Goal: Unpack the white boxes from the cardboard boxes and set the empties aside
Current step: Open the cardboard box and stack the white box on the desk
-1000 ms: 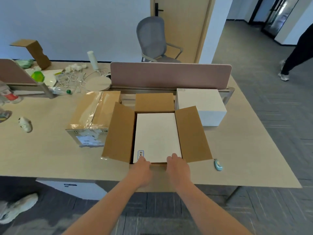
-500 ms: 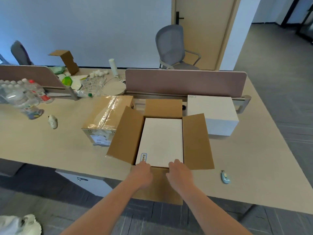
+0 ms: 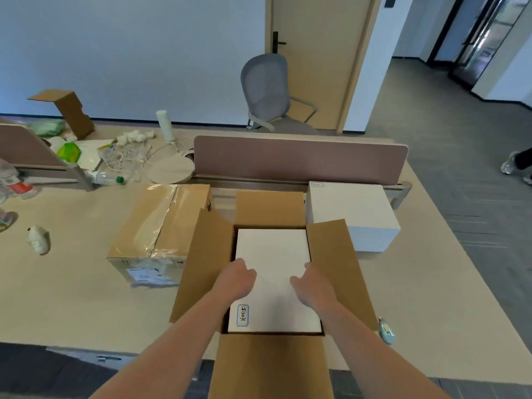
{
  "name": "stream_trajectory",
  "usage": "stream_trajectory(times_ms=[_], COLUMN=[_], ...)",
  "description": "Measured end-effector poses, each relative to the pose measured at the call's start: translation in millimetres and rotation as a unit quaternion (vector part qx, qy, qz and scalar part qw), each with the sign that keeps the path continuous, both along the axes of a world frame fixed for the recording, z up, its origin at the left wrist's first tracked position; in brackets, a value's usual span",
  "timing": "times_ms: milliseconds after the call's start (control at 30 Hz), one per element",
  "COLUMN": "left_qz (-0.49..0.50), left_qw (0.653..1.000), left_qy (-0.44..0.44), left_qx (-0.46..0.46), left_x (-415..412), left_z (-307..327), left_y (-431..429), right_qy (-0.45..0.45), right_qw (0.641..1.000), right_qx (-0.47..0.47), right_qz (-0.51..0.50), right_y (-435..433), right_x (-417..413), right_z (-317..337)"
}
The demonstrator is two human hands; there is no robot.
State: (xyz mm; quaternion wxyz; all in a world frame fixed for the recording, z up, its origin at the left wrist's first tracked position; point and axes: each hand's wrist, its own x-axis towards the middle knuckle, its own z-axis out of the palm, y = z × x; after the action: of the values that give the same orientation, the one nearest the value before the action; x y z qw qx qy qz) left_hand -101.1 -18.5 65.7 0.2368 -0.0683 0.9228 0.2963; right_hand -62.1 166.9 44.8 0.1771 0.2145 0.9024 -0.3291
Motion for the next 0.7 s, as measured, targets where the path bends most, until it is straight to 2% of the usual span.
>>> stream_trajectory(times_ms=[67,167,267,300,367,433,533,600,700], left_qz=[0.027,0.011,-0.066,-0.072,-0.014,-0.047,-0.077,-0.029,-0.018], left_qw=[0.999,1.000,0.996,0.995,0.999,0.996,0.995,0.997,0.998], left_qy=[-0.020,-0.008,-0.014,-0.028,-0.027,-0.064,-0.052,-0.065,-0.053], left_qx=[0.033,0.003,-0.066,-0.061,-0.023,-0.029,-0.034,0.012,-0.019], left_x=[-14.9,-32.1,-40.5,-42.4,-47.8,-51.6,-47.7,-49.4,-52.1], left_z=[-7.7,-17.5,-20.8,-22.8,-31.6,-34.1,-26.1,-24.3,-23.7], left_y=[-1.8,-2.1,-5.9,-7.1,-8.3,-9.5,-10.0,-7.9,-10.5], right_qy=[-0.007,-0.025,-0.048,-0.054,-0.059,-0.057,-0.080,-0.087,-0.077], right_qw=[1.000,0.999,0.996,0.995,0.992,0.988,0.987,0.986,0.987], right_qx=[0.001,0.003,0.007,0.011,0.022,0.023,0.048,0.080,0.094], right_qz=[-0.017,-0.039,-0.075,-0.083,-0.110,-0.139,-0.134,-0.118,-0.104], right_y=[-3.9,-12.0,-26.7,-30.6,-33.4,-33.8,-37.2,-39.8,-36.6], right_x=[-13.8,-33.4,-48.3,-51.8,-59.7,-65.6,-71.7,-72.4,-75.9], right_z=[-2.6,-5.4,-13.9,-17.3,-26.2,-26.5,-22.1,-20.4,-20.0])
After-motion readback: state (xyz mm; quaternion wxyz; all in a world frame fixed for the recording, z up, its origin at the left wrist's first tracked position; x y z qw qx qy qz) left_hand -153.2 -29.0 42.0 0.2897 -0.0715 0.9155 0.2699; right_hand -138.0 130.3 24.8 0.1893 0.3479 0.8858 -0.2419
